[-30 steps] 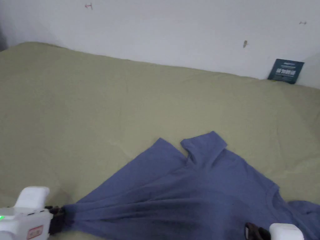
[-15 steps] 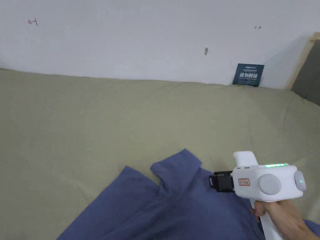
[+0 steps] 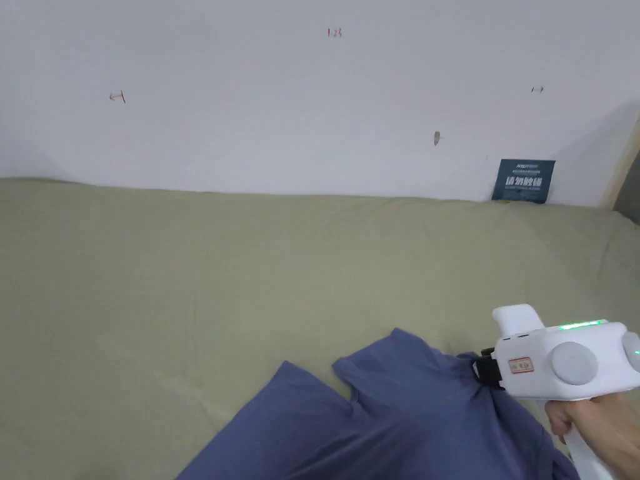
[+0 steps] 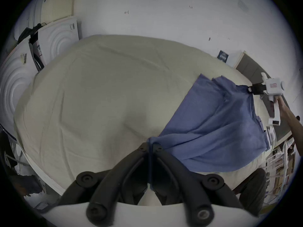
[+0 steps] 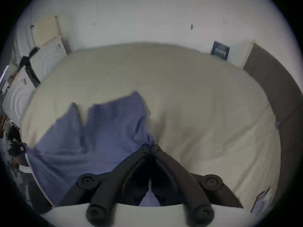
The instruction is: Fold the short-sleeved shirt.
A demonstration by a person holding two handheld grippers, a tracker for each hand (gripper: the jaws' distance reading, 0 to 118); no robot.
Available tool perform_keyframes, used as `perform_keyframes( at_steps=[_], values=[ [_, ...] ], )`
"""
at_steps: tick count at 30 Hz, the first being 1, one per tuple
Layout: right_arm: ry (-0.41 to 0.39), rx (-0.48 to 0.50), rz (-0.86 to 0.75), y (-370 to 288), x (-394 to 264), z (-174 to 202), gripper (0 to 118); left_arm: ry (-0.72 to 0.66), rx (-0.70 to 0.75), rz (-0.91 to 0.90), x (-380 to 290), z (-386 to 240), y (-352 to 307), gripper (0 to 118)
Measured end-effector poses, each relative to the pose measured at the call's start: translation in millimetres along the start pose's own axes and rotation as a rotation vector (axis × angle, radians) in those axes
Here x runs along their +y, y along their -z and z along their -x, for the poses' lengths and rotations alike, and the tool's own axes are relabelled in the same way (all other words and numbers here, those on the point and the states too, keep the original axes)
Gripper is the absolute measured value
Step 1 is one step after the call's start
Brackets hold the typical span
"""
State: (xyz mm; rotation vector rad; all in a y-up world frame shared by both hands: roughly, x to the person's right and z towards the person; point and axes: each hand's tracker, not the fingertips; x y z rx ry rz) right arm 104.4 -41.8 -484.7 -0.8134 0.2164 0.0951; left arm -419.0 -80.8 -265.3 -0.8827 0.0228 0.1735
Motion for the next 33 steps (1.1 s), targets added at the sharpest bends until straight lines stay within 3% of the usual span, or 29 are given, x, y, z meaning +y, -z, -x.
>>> perform_keyframes(
  at_steps=[5,11,17,23,28,33],
  values=[
    [-0.044,-0.038,-0.186,-152,18,10,0,0.013,-0.025,-0.151,46,-16,-55,1],
    [-0.04,-0.083,-0.458,-299,47,-20,0,0.024,-0.065,-0.327,118,-38,-139,1],
    [0.031,-0.109,-0.582,-401,71,-25,0,0.054,-0.066,-0.46,202,-66,-221,1],
    [0.041,-0.141,-0.664,-434,98,-24,0,0.124,0.043,-0.493,268,-86,-261,1],
    [0.083,-0.112,-0.674,-412,123,-35,0,0.096,0.078,-0.504,290,-86,-260,1],
    [0.069,-0.133,-0.662,-385,143,-35,0,0.067,0.086,-0.493,300,-85,-244,1]
  ],
)
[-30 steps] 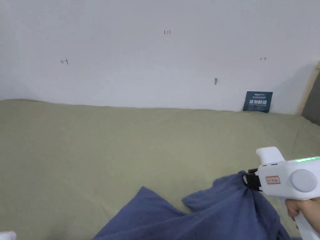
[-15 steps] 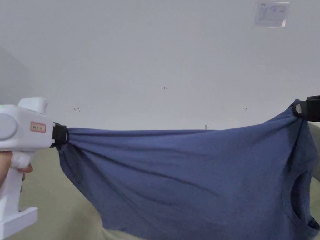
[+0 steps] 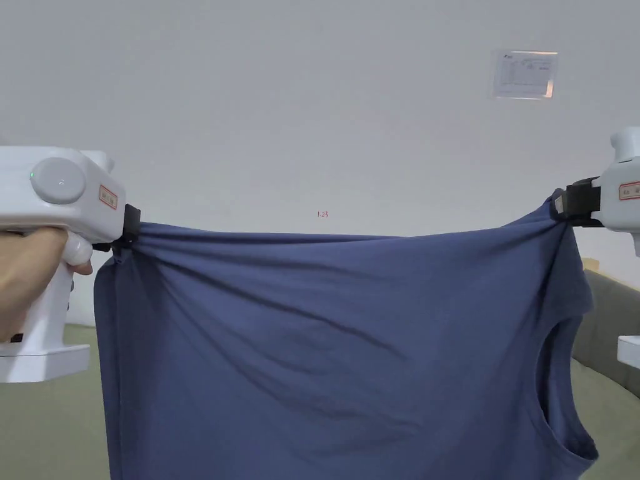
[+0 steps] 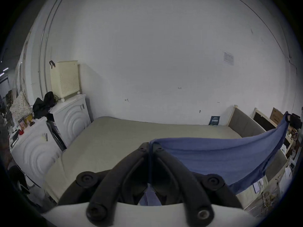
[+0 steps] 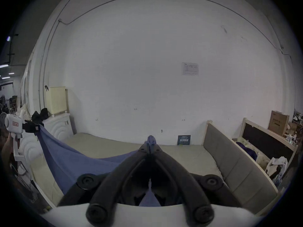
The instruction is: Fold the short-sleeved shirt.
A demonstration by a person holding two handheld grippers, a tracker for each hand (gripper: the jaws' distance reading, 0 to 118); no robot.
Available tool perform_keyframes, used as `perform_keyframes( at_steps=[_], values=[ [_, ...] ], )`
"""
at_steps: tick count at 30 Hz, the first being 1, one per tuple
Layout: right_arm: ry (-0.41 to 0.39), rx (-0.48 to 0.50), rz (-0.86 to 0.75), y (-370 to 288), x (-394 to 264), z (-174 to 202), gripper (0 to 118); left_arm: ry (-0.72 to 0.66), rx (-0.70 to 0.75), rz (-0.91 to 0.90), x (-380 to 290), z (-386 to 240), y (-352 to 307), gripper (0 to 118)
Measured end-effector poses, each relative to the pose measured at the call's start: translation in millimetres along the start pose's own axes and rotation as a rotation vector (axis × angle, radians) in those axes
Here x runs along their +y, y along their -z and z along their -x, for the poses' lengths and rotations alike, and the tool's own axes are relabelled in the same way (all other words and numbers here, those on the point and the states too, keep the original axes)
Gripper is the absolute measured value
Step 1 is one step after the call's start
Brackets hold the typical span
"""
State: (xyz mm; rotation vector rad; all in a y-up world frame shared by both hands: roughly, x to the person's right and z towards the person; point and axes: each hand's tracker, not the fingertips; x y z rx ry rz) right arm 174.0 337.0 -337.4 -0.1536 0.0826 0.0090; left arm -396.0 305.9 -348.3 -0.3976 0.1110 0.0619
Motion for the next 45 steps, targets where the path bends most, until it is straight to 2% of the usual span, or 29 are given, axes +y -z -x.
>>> perform_keyframes(
  at_steps=[7,20,24,28,33,37,39,43,44,45],
  values=[
    [0.0,-0.035,0.028,60,14,2,0,0.026,0.031,0.012,23,-17,49,1],
    [-0.052,-0.127,0.0,182,81,-9,0,0.041,0.096,-0.043,99,-60,147,1],
    [-0.069,-0.144,-0.015,205,91,-6,0,0.067,0.119,-0.065,109,-68,169,1],
    [-0.045,-0.139,-0.021,221,81,-4,0,0.058,0.124,-0.073,102,-67,191,1],
    [-0.062,-0.125,0.066,240,22,-5,0,0.081,0.113,-0.001,53,-62,225,1],
    [-0.021,-0.085,0.152,230,-56,-11,0,0.058,0.063,0.077,-11,-52,240,1],
    [-0.021,-0.052,0.204,211,-103,-12,0,0.079,0.055,0.115,-52,-46,239,1],
    [0.032,0.005,0.302,149,-199,-9,0,0.104,0.02,0.207,-141,-30,213,1],
    [0.011,-0.007,0.36,131,-224,-6,0,0.09,0.009,0.214,-166,-25,202,1],
    [0.009,0.022,0.36,111,-246,-3,0,0.113,0.002,0.256,-186,-22,192,1]
  ],
)
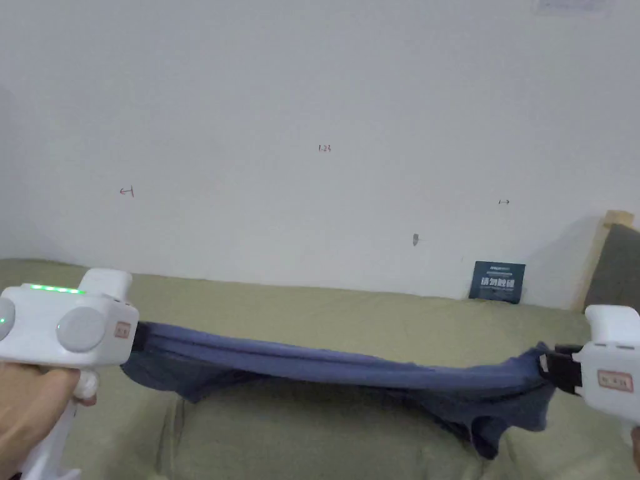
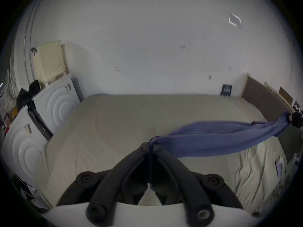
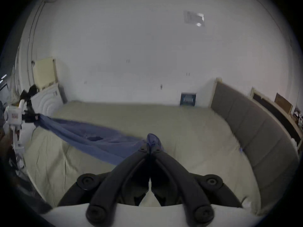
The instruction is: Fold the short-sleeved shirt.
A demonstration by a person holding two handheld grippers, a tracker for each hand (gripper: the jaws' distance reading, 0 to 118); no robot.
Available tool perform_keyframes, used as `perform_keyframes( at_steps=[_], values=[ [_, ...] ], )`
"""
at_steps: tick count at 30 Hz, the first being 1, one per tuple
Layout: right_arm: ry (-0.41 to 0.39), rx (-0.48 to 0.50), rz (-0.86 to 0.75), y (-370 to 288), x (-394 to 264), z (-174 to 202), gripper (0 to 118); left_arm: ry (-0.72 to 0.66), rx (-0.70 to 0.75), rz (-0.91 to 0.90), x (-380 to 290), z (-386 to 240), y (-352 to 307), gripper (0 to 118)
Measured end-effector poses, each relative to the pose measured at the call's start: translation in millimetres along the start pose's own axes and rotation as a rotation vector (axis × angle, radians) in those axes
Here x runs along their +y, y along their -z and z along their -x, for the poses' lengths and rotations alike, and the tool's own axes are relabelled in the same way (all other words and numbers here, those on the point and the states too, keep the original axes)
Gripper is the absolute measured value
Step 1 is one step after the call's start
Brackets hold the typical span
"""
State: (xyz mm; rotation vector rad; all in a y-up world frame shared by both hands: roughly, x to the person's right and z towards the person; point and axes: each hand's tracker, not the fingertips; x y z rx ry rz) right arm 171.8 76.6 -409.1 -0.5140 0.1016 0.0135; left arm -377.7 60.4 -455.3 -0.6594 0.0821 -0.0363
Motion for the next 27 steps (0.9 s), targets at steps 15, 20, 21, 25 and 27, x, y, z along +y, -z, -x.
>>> perform_keyframes(
  at_steps=[15,20,21,25,27],
  values=[
    [0.068,0.055,0.174,-148,-240,16,0,-0.072,-0.045,0.161,-270,43,-110,1],
    [0.106,0.047,0.187,-141,-251,16,1,-0.093,-0.06,0.185,-287,45,-111,1],
    [0.107,0.042,0.19,-138,-252,16,2,-0.094,-0.063,0.187,-287,45,-110,1],
    [0.111,0.023,0.207,-133,-256,15,69,-0.117,-0.093,0.18,-286,46,-109,77],
    [0.104,-0.01,0.225,-132,-256,13,70,-0.104,-0.078,0.19,-288,44,-110,118]
  ],
)
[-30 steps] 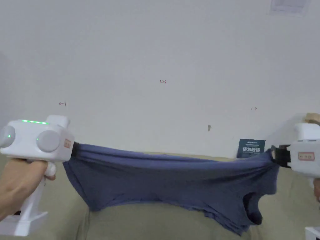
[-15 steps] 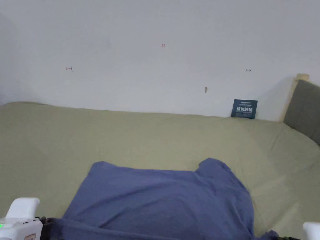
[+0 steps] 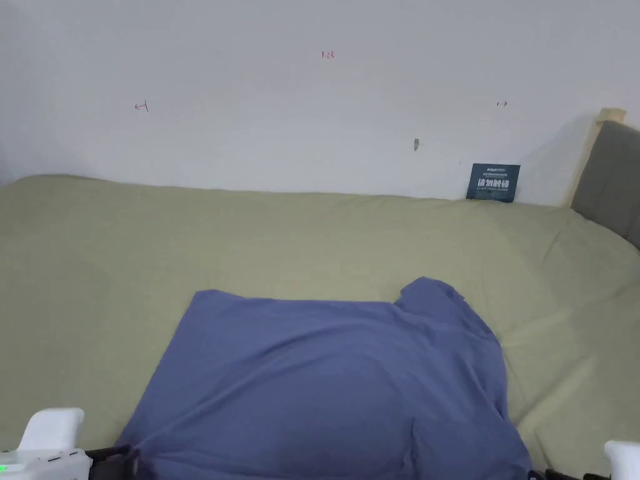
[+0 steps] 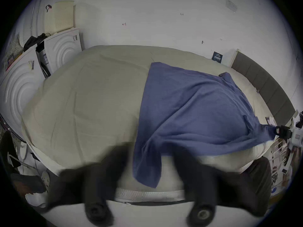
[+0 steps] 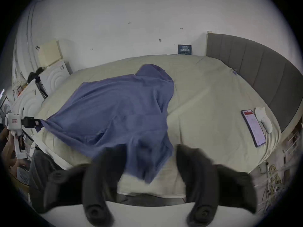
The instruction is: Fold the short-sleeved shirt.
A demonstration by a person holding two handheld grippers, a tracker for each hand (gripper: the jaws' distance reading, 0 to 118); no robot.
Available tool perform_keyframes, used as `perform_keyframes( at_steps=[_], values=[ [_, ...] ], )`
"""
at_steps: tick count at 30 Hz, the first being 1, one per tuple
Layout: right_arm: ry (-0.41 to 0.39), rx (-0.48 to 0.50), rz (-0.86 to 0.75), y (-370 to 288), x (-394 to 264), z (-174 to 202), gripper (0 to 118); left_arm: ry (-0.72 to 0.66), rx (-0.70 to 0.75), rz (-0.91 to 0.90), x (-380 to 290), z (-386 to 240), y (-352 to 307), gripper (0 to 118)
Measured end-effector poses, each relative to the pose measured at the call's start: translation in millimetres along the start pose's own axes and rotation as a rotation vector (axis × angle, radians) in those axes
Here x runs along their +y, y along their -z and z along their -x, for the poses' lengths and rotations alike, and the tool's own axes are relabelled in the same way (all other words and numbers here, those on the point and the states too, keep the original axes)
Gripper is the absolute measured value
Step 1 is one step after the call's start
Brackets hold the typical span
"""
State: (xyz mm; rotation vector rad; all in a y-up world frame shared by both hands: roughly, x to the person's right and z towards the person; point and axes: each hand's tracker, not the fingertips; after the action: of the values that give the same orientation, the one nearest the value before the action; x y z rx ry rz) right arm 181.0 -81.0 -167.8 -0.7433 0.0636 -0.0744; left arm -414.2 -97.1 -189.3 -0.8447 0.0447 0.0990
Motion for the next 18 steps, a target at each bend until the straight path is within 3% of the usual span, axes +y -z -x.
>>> perform_keyframes(
  at_steps=[6,8,9,10,11,12,13,16,18],
  values=[
    [0.053,0.008,-0.042,-11,0,-8,70,-0.037,0.009,-0.066,2,2,-14,118],
    [0.065,0.008,-0.078,-14,-1,-8,67,-0.025,0.015,-0.08,3,-3,-24,110],
    [0.08,0.023,-0.099,-18,-3,-7,50,-0.015,0.03,-0.1,2,-5,-26,82],
    [0.074,0.007,-0.12,-20,-3,-6,2,-0.006,0.039,-0.105,1,-7,-27,39],
    [0.05,-0.026,-0.181,-23,-3,-2,0,0.008,0.048,-0.098,2,-6,-26,0],
    [0.031,-0.017,-0.119,-22,-2,-5,0,0.002,0.059,-0.111,-3,-5,-25,0],
    [0.033,0.059,-0.06,-23,-6,-1,0,0.002,0.05,-0.091,-3,-2,-23,0],
    [-0.025,0.026,-0.047,-28,-18,8,0,-0.016,0.042,-0.062,-8,3,-22,0],
    [-0.01,0.027,-0.037,-26,-22,9,0,-0.012,0.049,-0.052,-14,7,-18,0]
  ],
)
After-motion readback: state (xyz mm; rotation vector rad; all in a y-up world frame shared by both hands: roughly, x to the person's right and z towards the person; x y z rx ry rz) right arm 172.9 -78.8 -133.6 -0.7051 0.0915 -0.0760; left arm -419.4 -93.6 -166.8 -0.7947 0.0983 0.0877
